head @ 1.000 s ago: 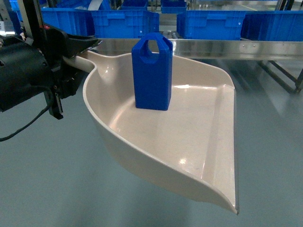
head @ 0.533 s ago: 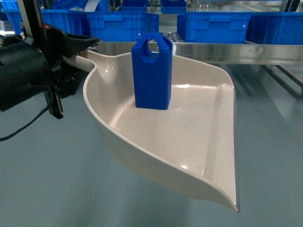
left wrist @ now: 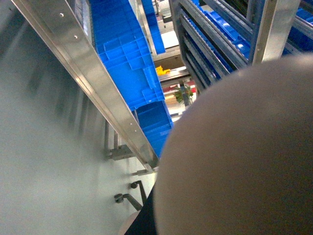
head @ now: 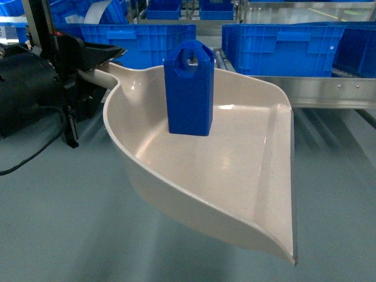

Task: Place part in tray to right shelf

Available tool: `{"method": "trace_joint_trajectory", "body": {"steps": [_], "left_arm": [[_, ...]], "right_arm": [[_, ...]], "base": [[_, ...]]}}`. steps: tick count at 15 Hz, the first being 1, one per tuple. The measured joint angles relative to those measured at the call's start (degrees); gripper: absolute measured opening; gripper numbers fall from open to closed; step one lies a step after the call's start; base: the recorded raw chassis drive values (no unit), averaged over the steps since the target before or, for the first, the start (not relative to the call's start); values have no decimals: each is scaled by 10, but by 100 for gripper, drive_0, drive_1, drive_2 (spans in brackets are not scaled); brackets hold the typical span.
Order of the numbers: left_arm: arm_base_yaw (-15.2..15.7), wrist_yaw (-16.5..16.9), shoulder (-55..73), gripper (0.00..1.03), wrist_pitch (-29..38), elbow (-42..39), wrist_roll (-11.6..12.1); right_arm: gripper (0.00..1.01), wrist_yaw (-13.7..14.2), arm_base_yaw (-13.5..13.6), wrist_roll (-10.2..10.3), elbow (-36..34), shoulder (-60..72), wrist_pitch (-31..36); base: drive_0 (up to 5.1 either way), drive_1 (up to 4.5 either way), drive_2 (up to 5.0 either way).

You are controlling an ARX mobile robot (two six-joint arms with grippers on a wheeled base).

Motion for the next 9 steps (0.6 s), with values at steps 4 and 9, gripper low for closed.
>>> {"method": "trace_joint_trajectory", "body": {"steps": [4, 9], "left_arm": [[0, 0, 0, 13, 2, 0, 0], [0, 0, 0, 13, 0, 0, 0]], "right_arm": [[98, 0, 0, 0, 0, 0, 1], [98, 0, 0, 0, 0, 0, 1]], "base": [[7, 416, -403], [-9, 403, -421]]}}
